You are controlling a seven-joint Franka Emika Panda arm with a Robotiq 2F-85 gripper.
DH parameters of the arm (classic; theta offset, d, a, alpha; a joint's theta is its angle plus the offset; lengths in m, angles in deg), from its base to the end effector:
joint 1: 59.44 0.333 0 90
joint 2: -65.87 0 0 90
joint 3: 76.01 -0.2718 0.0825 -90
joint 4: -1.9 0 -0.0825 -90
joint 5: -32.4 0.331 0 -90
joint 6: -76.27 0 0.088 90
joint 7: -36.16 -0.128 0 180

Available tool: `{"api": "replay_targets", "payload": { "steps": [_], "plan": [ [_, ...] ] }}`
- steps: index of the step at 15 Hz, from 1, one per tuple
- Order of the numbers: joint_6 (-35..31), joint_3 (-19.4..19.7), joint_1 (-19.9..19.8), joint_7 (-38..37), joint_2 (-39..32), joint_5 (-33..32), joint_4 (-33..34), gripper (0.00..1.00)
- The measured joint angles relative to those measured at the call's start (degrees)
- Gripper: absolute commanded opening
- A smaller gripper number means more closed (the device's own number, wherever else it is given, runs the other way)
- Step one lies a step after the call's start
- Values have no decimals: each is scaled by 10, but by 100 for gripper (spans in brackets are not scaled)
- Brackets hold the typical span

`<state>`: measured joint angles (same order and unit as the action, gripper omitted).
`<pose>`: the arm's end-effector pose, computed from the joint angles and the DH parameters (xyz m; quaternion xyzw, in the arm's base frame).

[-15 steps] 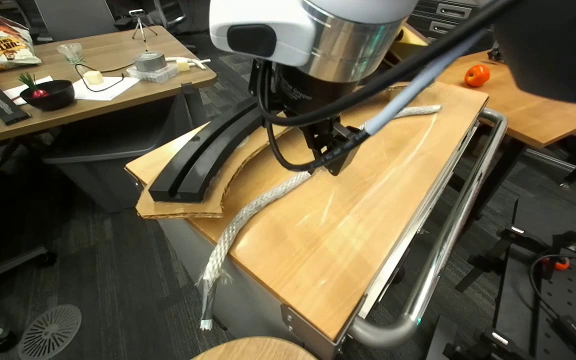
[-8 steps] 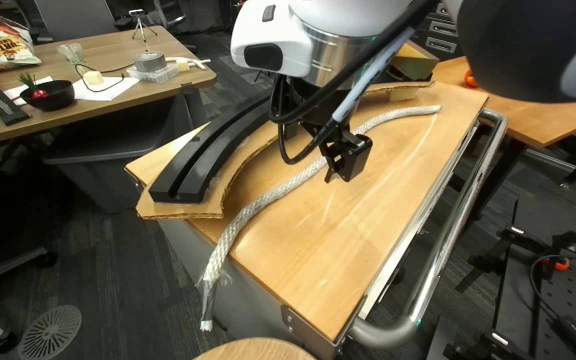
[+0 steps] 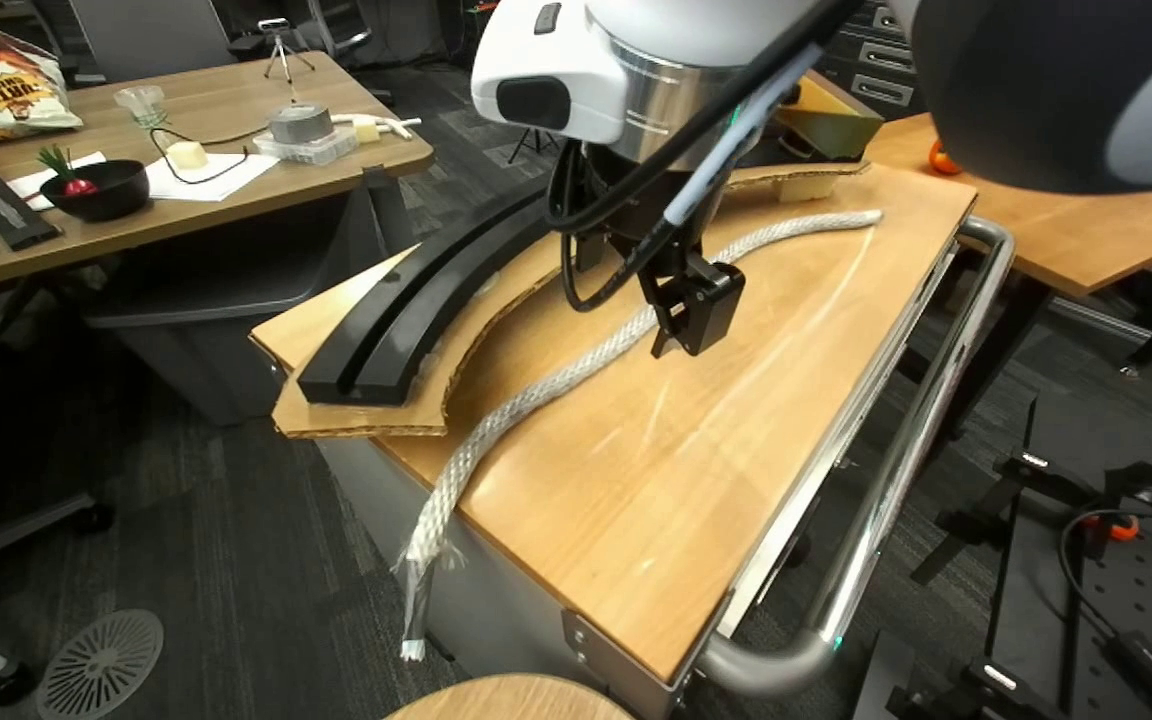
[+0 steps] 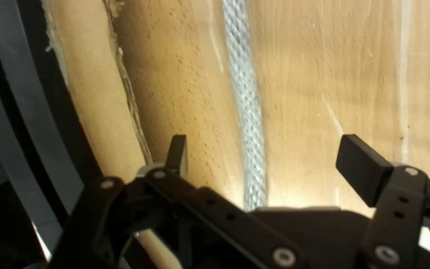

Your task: Put the rope along the center of the black object

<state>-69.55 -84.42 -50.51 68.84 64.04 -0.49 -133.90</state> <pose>0.4584 0.1438 0.2990 0.7734 0.6058 0.0454 0.1808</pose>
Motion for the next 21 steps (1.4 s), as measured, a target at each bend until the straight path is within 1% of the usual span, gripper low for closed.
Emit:
{"api": "replay_targets", "payload": {
  "steps": [2,4,6,8,12,21],
  "plan": [
    [-13,16,-14,-27,14,-4,-10,100],
    [-31,40,-37,-40,40,-7,-34,100],
    [-43,68,-68,-62,67,-35,-61,100],
    [-45,82,-88,-83,86,-57,-78,100],
    [-45,79,-87,-96,93,-59,-86,100],
    [-46,78,-87,-97,93,-59,-86,100]
  ]
}}
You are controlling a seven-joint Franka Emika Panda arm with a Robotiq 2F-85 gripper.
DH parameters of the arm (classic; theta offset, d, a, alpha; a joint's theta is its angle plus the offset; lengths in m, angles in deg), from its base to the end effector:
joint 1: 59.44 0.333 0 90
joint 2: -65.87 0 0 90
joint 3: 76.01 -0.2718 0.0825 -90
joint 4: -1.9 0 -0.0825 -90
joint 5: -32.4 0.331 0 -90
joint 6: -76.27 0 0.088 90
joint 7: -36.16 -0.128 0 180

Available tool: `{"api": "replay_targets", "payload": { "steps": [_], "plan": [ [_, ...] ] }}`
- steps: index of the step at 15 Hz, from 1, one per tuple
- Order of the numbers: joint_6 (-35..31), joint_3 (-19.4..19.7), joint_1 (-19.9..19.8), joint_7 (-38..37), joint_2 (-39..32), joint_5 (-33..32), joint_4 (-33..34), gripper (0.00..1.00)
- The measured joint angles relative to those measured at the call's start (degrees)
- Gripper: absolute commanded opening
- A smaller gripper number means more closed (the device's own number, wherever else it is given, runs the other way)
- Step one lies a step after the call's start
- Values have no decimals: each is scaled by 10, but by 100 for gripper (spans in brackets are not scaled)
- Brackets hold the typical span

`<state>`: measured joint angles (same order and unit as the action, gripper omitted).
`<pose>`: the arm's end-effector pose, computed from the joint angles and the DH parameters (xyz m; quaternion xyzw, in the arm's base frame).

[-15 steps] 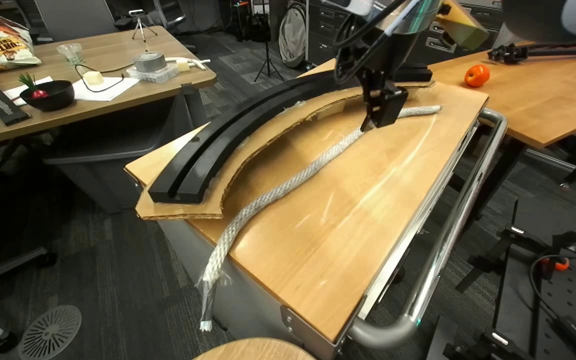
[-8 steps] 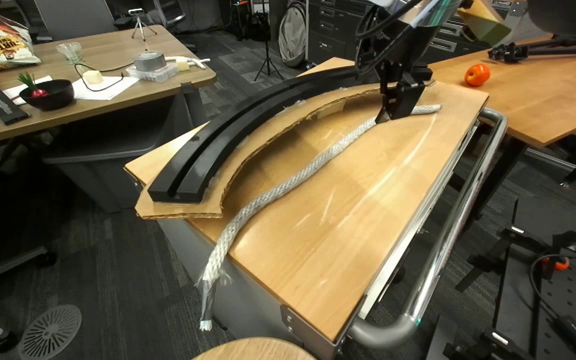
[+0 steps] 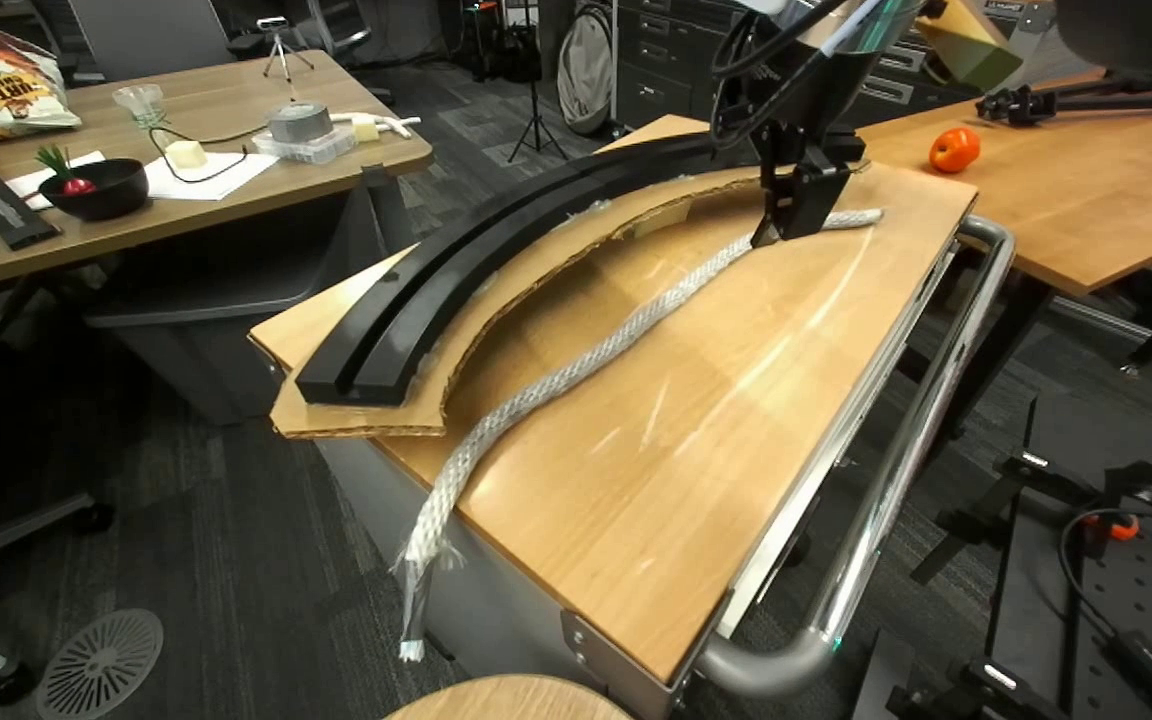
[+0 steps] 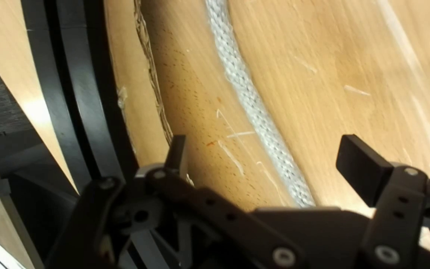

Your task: Put the rope along the center of the black object

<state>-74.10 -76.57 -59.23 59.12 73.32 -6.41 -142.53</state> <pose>0.4457 0.0142 0.3213 0.8616 0.4546 0.0697 0.2148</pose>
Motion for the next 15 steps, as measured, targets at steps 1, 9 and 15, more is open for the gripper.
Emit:
{"api": "replay_targets", "payload": {
  "steps": [1,9,15],
  "plan": [
    [0,0,0,0,0,0,0,100],
    [-62,28,-3,159,-27,94,-52,100],
    [-62,22,-2,156,-27,94,-49,100]
  ]
}}
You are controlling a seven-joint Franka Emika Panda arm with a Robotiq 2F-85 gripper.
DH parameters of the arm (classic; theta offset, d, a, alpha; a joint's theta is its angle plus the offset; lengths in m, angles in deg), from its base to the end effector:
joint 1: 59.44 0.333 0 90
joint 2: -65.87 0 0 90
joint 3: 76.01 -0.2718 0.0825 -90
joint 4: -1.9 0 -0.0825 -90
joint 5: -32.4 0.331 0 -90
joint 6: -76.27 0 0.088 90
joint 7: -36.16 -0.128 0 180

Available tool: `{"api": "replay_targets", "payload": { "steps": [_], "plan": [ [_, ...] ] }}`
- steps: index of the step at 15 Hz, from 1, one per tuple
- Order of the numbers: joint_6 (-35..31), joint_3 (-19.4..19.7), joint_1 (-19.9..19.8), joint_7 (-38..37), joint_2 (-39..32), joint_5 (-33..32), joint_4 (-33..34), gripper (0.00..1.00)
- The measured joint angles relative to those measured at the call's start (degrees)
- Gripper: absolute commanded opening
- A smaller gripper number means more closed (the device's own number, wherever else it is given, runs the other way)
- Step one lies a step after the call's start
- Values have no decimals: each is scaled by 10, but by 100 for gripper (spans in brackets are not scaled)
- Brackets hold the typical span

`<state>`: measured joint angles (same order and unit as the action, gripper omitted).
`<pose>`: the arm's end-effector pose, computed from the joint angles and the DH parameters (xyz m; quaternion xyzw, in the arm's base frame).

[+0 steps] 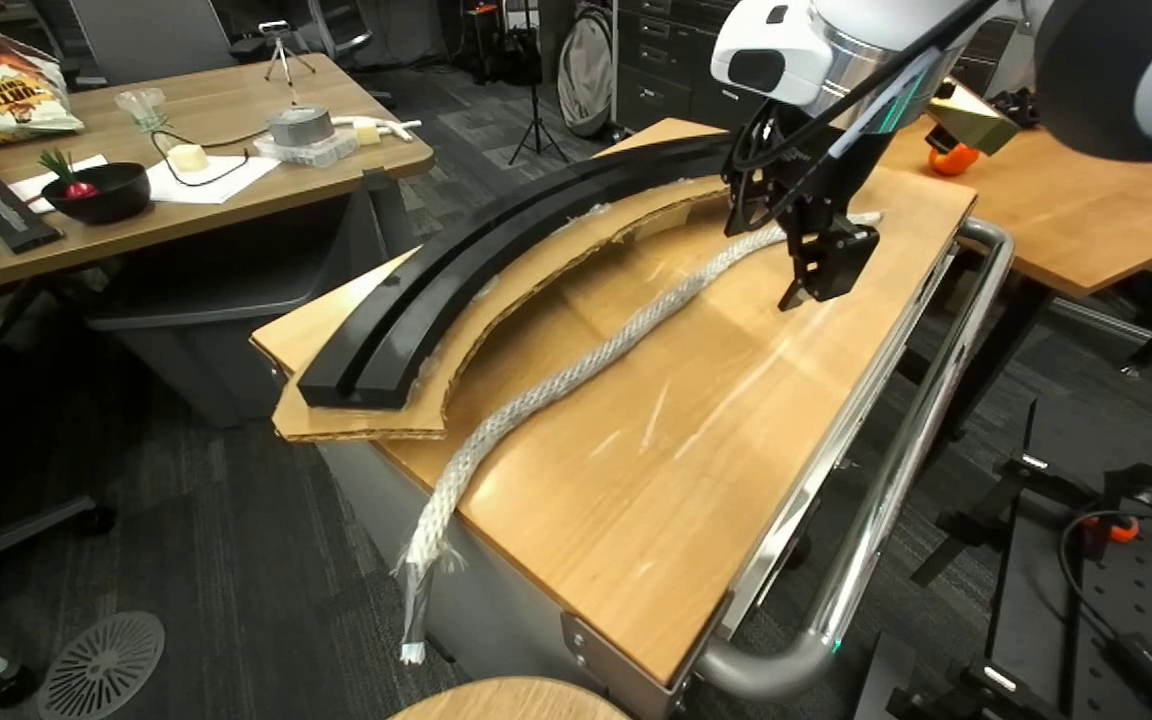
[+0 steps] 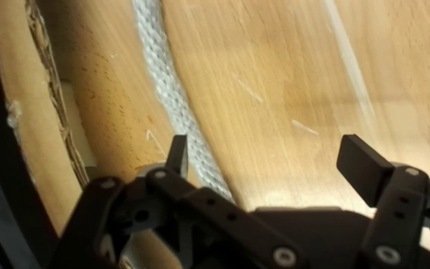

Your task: Put the rope along the center of the black object

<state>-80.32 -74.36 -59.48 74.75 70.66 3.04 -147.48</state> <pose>0.4284 0.0022 0.2797 0.8429 0.5139 0.0527 0.1506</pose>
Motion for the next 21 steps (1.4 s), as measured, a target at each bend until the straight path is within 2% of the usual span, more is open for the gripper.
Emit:
{"api": "replay_targets", "payload": {
  "steps": [6,9,13,17,21],
  "plan": [
    [0,0,0,0,0,0,0,100],
    [8,-9,23,90,-17,86,4,100],
    [45,-39,43,113,-53,116,52,100],
    [79,-23,20,134,-54,126,94,100],
    [109,-5,-6,134,-39,124,104,100]
  ]
}}
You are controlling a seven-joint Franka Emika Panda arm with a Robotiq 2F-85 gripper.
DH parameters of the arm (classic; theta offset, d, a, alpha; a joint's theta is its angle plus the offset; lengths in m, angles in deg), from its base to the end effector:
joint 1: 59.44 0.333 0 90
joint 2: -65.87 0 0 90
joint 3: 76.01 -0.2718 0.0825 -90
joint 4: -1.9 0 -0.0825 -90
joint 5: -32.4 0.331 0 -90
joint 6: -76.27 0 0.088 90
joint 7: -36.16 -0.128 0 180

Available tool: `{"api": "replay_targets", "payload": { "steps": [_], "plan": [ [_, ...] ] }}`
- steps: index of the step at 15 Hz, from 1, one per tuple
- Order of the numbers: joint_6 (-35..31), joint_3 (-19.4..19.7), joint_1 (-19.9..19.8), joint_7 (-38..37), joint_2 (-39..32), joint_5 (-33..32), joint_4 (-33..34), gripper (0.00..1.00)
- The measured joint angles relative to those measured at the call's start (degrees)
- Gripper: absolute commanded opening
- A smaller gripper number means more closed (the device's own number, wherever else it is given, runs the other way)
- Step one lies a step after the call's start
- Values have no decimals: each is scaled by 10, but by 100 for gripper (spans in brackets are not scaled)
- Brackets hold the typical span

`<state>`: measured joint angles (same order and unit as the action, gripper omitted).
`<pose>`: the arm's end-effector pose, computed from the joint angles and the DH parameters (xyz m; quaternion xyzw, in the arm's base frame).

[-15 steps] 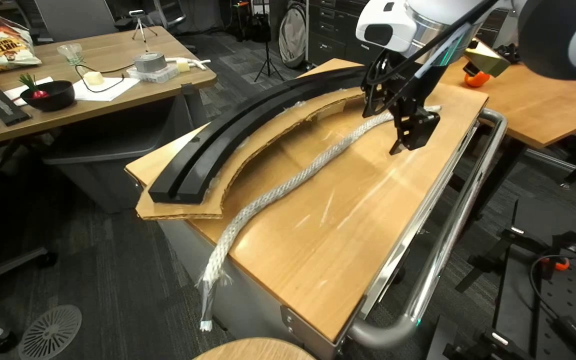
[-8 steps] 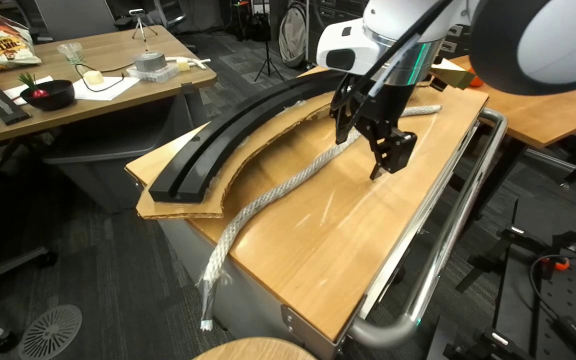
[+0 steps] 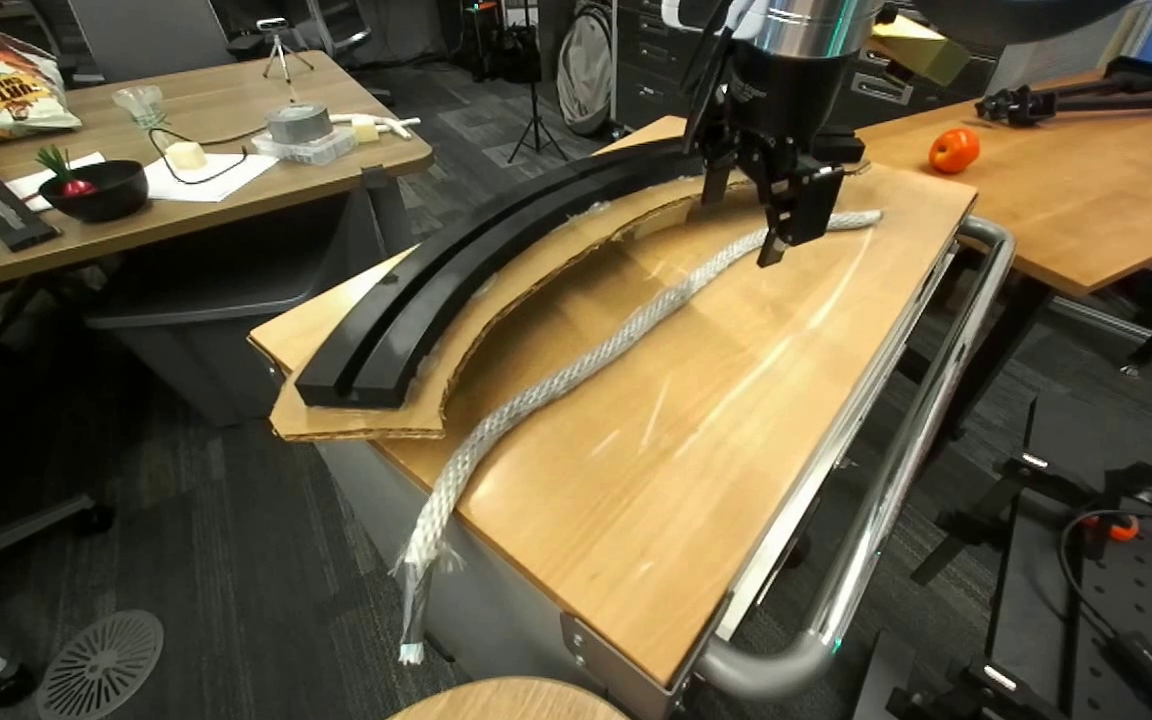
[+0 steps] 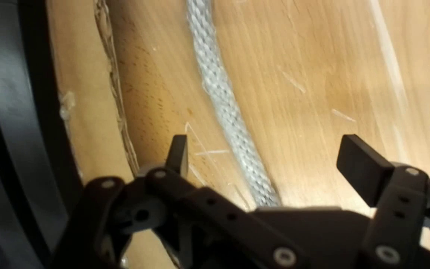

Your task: Put the rope along the center of the black object

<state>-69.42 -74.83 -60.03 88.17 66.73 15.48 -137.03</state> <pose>0.4649 -0.0142 0.2997 0.8445 0.5238 0.0176 0.1106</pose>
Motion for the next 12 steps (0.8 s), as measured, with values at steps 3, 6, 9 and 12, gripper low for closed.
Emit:
{"api": "replay_targets", "payload": {
  "steps": [3,6,9,12],
  "plan": [
    [1,-2,1,-3,-3,-7,-1,100],
    [1,-3,0,-2,-14,-29,-2,100],
    [0,11,-13,7,-12,-29,-2,100],
    [-2,36,-39,20,-2,-18,-2,100]
  ]
}}
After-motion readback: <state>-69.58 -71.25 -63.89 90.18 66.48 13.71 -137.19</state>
